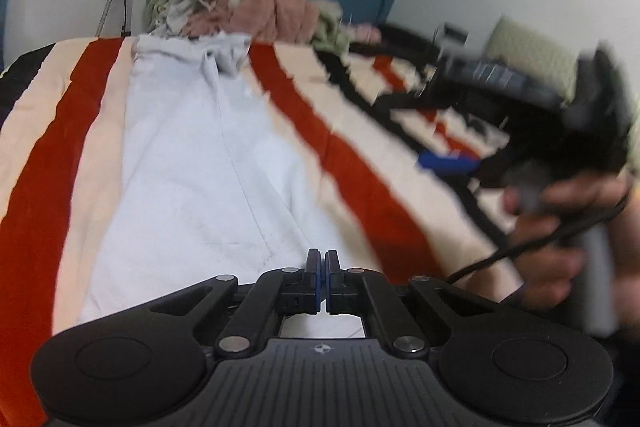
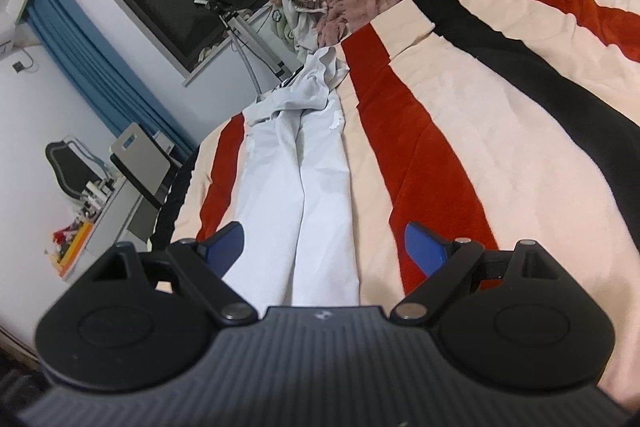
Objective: Fold clothes
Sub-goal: 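Grasp the hem with both grippers and fold it up toward the collar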
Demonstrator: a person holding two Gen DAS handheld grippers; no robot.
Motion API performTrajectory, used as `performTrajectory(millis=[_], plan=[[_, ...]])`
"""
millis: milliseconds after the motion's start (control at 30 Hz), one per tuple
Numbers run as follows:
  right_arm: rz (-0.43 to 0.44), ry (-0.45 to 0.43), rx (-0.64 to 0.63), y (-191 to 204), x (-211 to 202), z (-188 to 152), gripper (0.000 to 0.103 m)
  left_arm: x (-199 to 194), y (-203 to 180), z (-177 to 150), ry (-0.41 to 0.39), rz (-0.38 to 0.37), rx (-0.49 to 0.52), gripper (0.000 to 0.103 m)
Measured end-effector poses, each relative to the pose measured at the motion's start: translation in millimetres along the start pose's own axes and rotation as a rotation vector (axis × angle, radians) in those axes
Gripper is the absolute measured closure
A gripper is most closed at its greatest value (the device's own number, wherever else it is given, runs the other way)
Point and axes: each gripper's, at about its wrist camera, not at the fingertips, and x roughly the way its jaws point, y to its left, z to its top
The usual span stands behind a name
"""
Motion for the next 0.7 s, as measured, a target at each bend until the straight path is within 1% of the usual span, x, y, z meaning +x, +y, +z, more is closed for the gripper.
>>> performTrajectory(millis=[33,133,233,300,367,400,467,500,533,600,633,667,700], plan=[[0.002,-0.001,-0.002,0,0,1,0.014,0,-4,3,-0.002,-0.021,-0.017,0.102],[0.017,-0.011,-0.021,-1,-2,5,0.014,14,-16,4,0.026,-0.071,-0.049,0.102],[0.004,-0.019,-0.047,0,-4,7,0.014,40,-19,-2,0.082,-0.091,-0.085,0.101],[0.018,0.005,-0.047,-1,0,6,0.014,56,-15,-8,0.127,-0.107,-0.122,0.101],[0.051,0.05,-0.021,-4,6,4,0.014,59,-7,-12,0.179,-0.141,-0.163,0.101],[0.065,0.068,-0.003,-6,9,4,0.014,55,-3,-13,0.19,-0.156,-0.18,0.098],[0.083,0.093,0.03,-9,13,3,0.014,40,8,-12,0.188,-0.184,-0.208,0.083],[0.088,0.102,0.041,-10,14,2,0.014,31,14,-11,0.175,-0.196,-0.218,0.067],[0.088,0.109,0.048,-10,15,0,0.014,22,23,-8,0.16,-0.2,-0.235,0.055],[0.084,0.124,0.057,-10,18,-4,0.014,6,42,-3,0.135,-0.198,-0.283,0.048],[0.074,0.135,0.059,-10,20,-6,0.023,1,55,1,0.125,-0.193,-0.322,0.042],[0.057,0.152,0.061,-10,23,-9,0.028,-6,71,3,0.108,-0.183,-0.364,0.038],[0.045,0.172,0.07,-11,26,-12,0.029,-11,87,5,0.088,-0.164,-0.404,0.031]])
